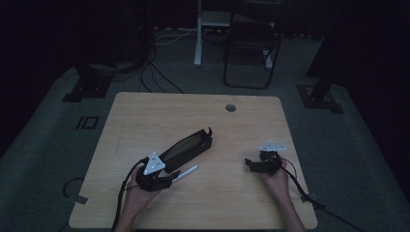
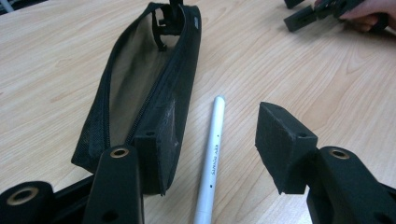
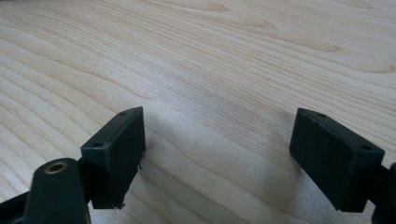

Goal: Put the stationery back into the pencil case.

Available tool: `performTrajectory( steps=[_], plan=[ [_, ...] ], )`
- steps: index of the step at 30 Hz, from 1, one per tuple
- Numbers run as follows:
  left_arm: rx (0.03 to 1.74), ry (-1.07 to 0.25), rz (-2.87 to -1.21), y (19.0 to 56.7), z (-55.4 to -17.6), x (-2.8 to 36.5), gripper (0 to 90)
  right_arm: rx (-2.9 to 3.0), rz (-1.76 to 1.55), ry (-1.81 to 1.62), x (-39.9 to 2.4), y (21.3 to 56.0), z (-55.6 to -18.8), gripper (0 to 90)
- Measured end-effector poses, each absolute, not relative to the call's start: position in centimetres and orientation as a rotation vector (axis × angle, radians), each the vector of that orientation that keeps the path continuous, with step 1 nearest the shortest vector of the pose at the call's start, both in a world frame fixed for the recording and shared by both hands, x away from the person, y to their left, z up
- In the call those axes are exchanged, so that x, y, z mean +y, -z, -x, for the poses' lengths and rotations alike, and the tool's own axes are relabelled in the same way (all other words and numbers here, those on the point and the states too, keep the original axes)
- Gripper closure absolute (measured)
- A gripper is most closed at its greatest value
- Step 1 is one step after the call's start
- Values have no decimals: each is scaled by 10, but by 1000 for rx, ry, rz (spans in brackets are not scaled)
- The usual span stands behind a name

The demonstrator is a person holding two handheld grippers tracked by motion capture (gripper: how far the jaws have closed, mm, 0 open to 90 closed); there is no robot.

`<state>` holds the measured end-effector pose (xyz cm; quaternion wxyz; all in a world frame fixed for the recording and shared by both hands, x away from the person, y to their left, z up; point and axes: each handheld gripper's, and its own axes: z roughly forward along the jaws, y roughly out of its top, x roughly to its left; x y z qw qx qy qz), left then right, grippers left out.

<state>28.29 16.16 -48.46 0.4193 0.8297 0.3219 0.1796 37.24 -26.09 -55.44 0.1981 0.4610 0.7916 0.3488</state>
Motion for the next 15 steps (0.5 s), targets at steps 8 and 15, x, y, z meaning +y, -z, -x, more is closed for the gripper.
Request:
performTrajectory(
  steps=[8, 15],
  plan=[
    [781, -408, -2121, 499, -286, 155, 555, 2215, -1290, -976, -261, 554, -372, 184],
    [771, -432, -2176, 507, -287, 149, 640, 2215, -1290, -976, -261, 554, -372, 184]
  ],
)
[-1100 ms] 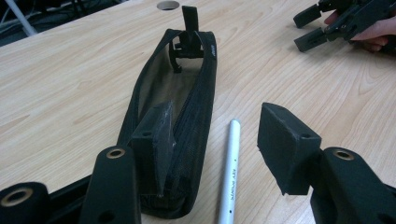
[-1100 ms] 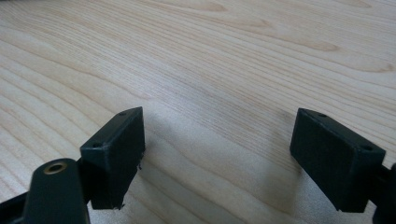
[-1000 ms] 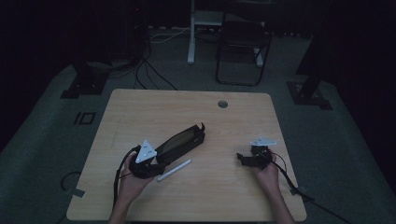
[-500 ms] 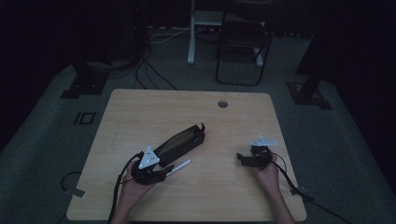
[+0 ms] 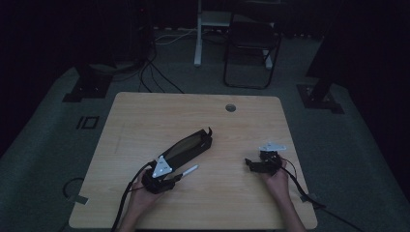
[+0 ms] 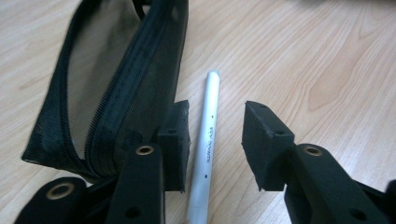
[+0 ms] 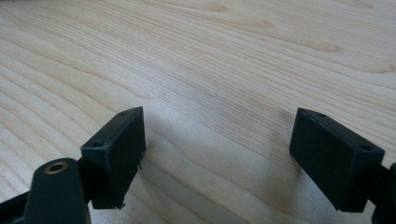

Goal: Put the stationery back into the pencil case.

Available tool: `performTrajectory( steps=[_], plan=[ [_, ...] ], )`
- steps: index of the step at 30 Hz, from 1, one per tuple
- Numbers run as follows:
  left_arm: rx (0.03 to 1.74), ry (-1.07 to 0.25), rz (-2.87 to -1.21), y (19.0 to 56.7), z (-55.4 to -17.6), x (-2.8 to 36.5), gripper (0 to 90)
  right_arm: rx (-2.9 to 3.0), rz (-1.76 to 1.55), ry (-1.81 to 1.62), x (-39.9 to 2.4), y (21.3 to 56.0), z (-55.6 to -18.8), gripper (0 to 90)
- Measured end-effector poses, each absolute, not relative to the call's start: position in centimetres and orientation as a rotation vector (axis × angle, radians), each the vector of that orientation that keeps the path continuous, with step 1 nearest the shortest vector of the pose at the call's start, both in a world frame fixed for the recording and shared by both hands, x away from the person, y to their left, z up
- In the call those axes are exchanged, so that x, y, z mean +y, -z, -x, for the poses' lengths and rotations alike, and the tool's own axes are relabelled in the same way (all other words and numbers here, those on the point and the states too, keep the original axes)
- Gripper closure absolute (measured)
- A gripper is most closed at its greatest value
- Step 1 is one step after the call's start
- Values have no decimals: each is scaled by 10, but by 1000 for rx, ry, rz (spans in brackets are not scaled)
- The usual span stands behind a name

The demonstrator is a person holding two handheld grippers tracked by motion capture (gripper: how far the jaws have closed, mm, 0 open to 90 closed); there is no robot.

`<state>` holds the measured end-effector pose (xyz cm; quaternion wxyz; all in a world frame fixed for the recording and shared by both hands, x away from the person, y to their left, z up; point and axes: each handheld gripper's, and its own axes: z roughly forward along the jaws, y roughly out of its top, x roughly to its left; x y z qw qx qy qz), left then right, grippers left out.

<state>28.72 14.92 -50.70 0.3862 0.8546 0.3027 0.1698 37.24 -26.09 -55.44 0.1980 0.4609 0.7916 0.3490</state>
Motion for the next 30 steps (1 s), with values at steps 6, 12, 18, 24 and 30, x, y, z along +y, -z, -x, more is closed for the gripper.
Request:
performTrajectory(
  steps=[6, 12, 18, 24, 30],
  plan=[
    [777, -412, -2221, 518, -291, 142, 655, 2215, -1290, -977, -261, 554, -372, 184],
    [789, -390, -2244, 528, -296, 138, 647, 2215, -1290, -976, -261, 554, -372, 184],
    [798, -392, -2284, 534, -298, 134, 663, 2215, -1290, -977, -261, 554, -372, 184],
    [806, -378, -2309, 538, -300, 133, 674, 2215, -1290, -976, -261, 554, -372, 184],
    [797, -344, -2312, 538, -300, 133, 708, 2215, -1290, -977, -261, 554, -372, 184]
  ],
)
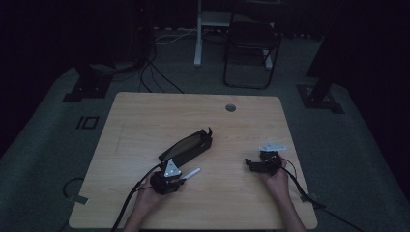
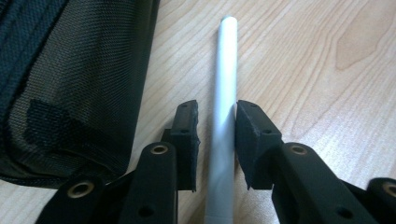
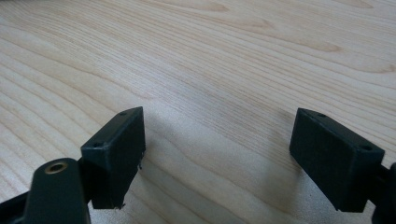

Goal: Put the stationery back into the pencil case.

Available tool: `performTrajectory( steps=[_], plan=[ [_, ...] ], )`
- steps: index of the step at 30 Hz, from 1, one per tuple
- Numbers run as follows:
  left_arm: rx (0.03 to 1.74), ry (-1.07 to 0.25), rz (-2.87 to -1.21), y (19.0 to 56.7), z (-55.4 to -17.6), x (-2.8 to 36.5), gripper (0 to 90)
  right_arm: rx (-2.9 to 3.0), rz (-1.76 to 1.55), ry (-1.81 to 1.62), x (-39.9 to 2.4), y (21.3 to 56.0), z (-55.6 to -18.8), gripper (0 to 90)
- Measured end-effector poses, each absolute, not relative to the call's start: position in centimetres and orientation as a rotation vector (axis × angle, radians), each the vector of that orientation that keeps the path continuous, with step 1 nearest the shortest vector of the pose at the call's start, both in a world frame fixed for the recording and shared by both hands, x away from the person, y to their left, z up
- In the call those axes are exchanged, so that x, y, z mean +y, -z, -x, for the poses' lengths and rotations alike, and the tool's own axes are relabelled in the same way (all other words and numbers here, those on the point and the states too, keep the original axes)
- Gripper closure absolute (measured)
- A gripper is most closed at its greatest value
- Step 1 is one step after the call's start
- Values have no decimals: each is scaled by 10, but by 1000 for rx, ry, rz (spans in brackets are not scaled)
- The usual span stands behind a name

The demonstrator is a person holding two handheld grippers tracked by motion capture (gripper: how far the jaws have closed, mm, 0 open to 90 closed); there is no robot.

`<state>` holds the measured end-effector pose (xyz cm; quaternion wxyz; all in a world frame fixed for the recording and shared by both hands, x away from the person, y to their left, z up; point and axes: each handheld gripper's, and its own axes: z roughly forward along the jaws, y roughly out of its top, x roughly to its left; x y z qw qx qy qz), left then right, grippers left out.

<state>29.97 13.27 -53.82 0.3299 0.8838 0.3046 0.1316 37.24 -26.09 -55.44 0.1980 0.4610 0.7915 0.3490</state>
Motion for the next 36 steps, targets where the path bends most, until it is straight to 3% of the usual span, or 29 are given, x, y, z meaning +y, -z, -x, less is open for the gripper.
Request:
performTrajectory(
  steps=[13, 36],
  plan=[
    [806, -291, -2291, 539, -300, 137, 779, 2215, -1290, -976, -261, 554, -372, 184],
    [769, -291, -2300, 539, -296, 134, 788, 2215, -1290, -977, -261, 554, -372, 184]
  ],
)
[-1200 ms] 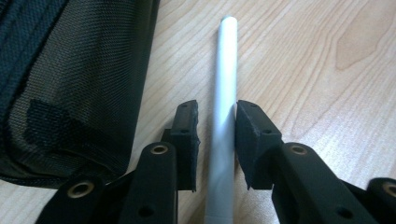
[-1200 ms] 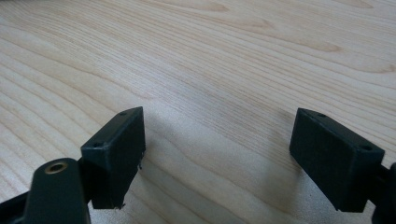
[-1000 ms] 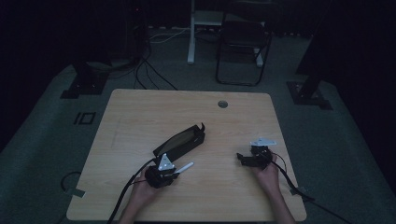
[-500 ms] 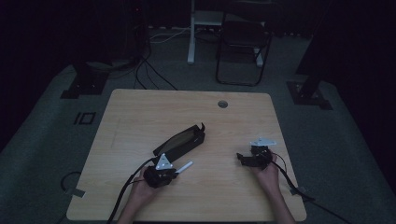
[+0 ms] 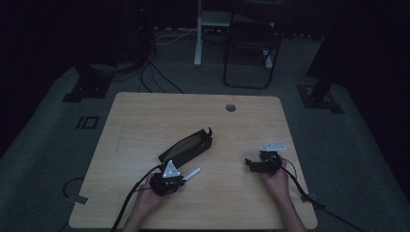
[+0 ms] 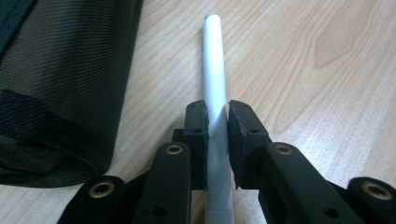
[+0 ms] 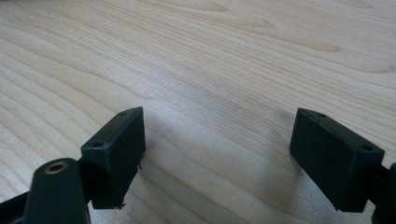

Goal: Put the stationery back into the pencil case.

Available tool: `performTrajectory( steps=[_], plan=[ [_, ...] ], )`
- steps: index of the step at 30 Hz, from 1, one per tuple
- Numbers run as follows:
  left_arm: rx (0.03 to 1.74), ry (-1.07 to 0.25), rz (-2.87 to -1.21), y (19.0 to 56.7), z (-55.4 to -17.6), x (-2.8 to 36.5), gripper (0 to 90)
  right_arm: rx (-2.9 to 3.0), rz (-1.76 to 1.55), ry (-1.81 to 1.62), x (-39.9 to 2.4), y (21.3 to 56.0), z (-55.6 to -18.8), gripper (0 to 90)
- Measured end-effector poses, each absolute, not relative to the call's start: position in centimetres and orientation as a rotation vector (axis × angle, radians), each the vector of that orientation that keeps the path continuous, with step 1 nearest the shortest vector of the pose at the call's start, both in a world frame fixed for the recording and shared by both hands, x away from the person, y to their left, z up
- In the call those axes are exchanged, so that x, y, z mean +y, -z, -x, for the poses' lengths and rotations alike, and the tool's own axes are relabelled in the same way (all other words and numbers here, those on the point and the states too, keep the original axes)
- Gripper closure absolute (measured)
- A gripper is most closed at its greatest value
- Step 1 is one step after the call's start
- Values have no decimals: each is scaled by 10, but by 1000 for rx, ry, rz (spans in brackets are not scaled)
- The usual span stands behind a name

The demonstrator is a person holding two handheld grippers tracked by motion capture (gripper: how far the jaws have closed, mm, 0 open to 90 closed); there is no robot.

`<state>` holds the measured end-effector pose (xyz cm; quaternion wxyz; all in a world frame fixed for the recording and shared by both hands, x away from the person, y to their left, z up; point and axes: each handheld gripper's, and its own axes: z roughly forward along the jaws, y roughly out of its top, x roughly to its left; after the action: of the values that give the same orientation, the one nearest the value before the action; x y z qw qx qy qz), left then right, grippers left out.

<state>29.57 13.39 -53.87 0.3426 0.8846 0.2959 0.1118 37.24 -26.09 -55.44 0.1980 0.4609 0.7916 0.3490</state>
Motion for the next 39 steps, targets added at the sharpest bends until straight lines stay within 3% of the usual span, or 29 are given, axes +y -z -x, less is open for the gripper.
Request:
performTrajectory(
  steps=[39],
  plan=[
    [673, -314, -2189, 486, -276, 145, 788, 2215, -1290, -977, -261, 554, -372, 184]
  ],
)
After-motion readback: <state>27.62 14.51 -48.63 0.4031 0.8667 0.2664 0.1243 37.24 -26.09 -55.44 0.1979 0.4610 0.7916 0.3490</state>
